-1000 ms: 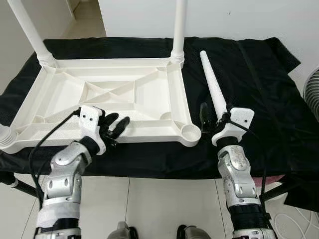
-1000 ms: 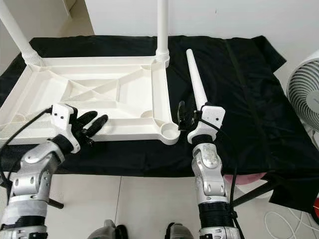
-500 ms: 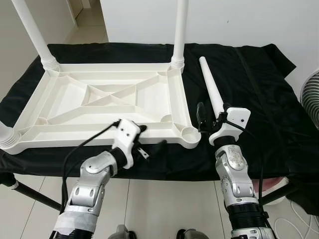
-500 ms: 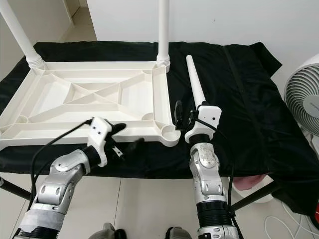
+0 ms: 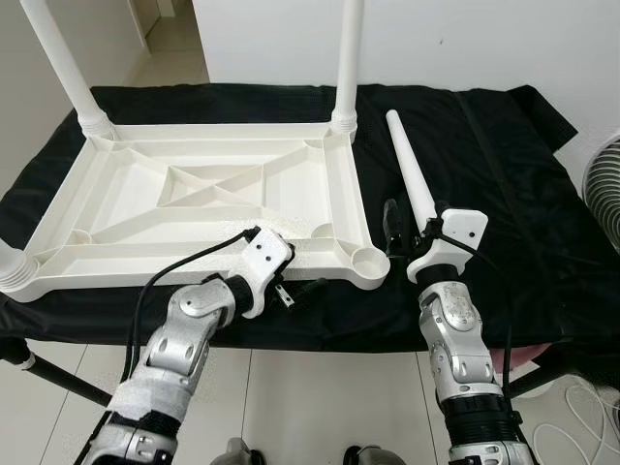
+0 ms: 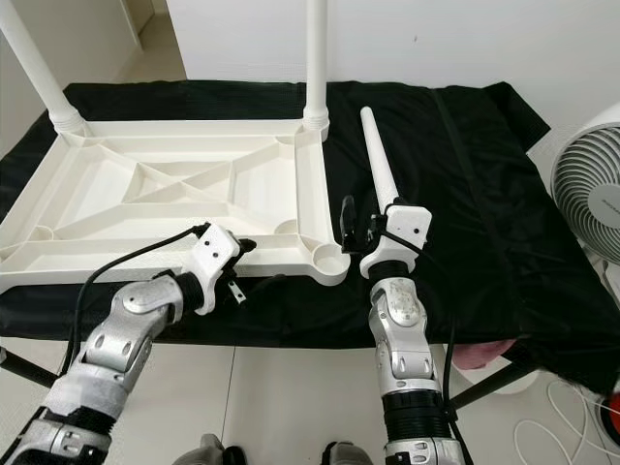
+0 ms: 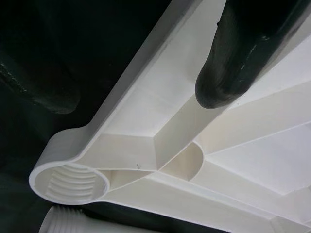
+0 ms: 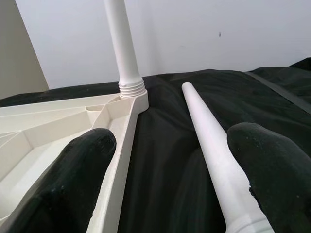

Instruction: Building children table

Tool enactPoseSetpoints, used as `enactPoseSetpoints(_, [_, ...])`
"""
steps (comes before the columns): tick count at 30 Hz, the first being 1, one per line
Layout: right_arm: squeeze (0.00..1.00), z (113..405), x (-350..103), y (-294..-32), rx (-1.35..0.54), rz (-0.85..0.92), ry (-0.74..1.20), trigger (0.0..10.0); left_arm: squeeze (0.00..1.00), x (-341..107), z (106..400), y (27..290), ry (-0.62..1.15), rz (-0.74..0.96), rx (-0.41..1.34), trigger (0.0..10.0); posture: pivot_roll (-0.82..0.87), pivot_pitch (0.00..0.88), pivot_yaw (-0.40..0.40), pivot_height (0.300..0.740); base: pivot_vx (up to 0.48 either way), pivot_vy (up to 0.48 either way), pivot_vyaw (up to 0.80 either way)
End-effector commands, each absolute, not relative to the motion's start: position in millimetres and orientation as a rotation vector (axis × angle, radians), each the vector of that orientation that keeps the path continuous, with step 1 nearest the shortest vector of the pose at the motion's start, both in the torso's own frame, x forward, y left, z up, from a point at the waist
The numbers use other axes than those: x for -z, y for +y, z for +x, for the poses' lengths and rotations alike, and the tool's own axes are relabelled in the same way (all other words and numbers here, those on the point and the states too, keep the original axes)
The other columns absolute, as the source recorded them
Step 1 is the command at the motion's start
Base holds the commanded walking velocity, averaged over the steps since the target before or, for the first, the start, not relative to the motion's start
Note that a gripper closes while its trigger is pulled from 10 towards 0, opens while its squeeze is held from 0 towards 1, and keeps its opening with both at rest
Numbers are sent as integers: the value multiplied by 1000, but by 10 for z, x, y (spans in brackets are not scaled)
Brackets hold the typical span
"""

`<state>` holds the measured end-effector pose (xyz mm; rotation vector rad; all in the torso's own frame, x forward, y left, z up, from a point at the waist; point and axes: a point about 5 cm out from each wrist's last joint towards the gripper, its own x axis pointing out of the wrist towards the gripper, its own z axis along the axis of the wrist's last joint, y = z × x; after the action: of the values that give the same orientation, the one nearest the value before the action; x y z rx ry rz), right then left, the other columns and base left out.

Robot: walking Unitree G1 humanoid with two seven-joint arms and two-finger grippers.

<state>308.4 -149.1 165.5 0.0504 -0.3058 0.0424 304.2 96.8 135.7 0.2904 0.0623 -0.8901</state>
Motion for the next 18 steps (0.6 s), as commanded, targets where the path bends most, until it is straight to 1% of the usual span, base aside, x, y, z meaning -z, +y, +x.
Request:
enactPoseSetpoints(1, [0,3102,-1660,-1470,-43,52,-305,10000,0,-1290,3067,988,102,332,897,10000,-98,85,62,740,0,0,0])
enactPoseSetpoints(7, [0,3103,-1668,-1494,-27,50,-306,10000,0,-1205,3049,982,147,385,967,10000,-105,91,71,740,0,0,0])
enactPoseSetpoints(10, [0,3115,-1682,-1516,-2,52,-303,10000,0,-1211,3016,954,136,391,996,10000,-107,93,74,740,0,0,0])
enactPoseSetpoints(11, [0,3145,-1700,-1555,33,34,-295,10000,0,-1247,3011,916,119,378,1001,10000,-107,93,74,740,0,0,0])
enactPoseSetpoints(14, [0,3156,-1706,-1569,45,27,-293,10000,0,-1259,3015,904,114,371,1000,10000,-107,93,74,740,0,0,0])
enactPoseSetpoints(15, [0,3205,-1703,-1624,70,10,-276,10000,0,-1346,3001,849,81,348,1011,10000,-110,94,74,740,0,0,0])
enactPoseSetpoints(18, [0,3230,-1698,-1656,85,1,-264,10000,0,-1389,2993,822,66,341,1017,10000,-110,94,74,740,0,0,0])
